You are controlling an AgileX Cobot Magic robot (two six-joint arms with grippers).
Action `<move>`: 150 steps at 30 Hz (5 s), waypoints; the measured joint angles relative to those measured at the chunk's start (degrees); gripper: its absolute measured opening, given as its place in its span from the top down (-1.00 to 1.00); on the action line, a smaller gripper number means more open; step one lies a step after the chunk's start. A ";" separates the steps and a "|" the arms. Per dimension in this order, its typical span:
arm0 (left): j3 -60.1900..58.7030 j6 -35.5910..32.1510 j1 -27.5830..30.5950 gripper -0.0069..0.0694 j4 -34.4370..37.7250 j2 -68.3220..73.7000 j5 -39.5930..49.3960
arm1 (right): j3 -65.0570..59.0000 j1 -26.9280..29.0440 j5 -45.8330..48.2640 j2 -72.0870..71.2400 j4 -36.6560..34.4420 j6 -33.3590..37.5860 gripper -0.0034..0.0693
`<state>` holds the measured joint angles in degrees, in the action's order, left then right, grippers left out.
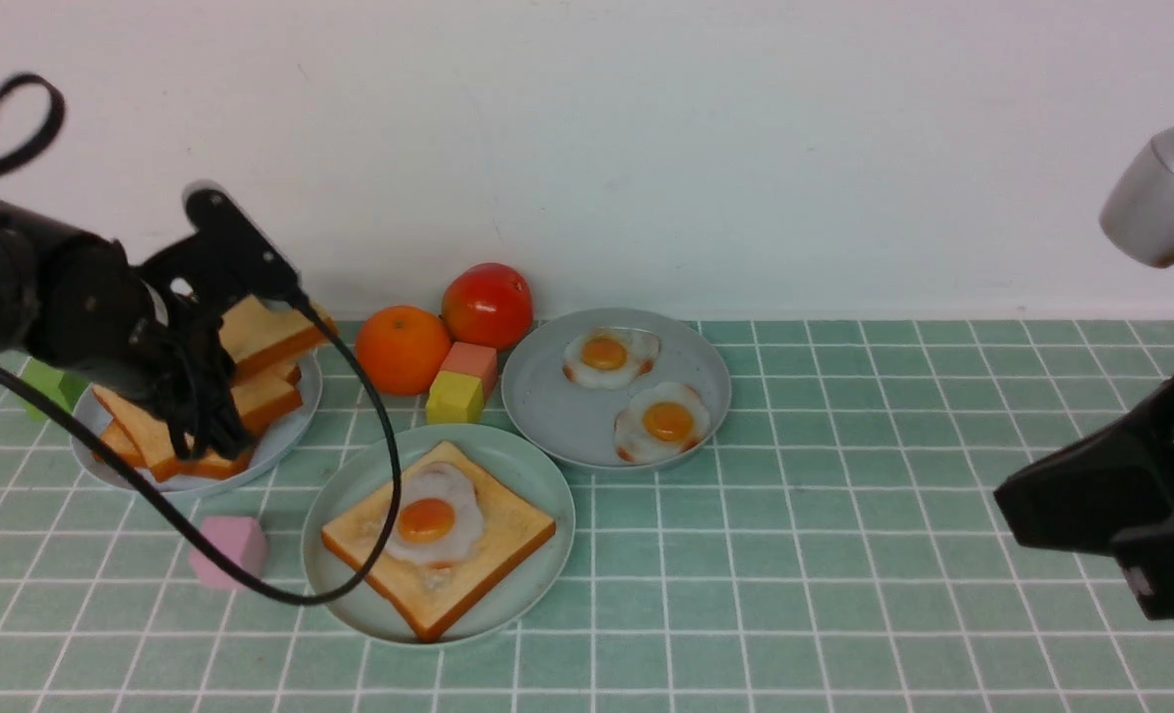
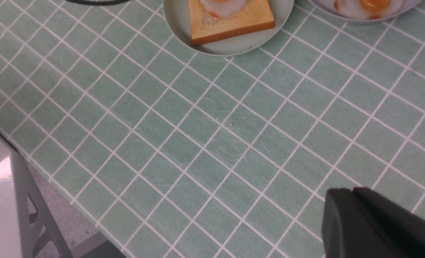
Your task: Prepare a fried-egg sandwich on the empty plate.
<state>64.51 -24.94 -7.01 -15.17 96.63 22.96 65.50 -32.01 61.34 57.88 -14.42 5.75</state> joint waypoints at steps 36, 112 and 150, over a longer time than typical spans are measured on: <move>0.00 31.51 -29.54 0.48 -7.25 5.08 16.65 | 0.00 0.00 2.83 0.00 -0.12 1.39 0.75; -55.29 50.40 -36.33 0.85 2.97 -77.35 -26.02 | -66.97 24.17 -60.50 -56.36 38.30 -36.88 0.94; -55.36 50.44 -36.33 0.82 2.97 -76.63 -24.49 | -66.53 25.49 -39.78 -58.47 9.67 -1.14 0.93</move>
<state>9.15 25.51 -43.34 -12.20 20.00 -1.53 -1.04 -6.52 21.56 -0.59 -4.76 4.62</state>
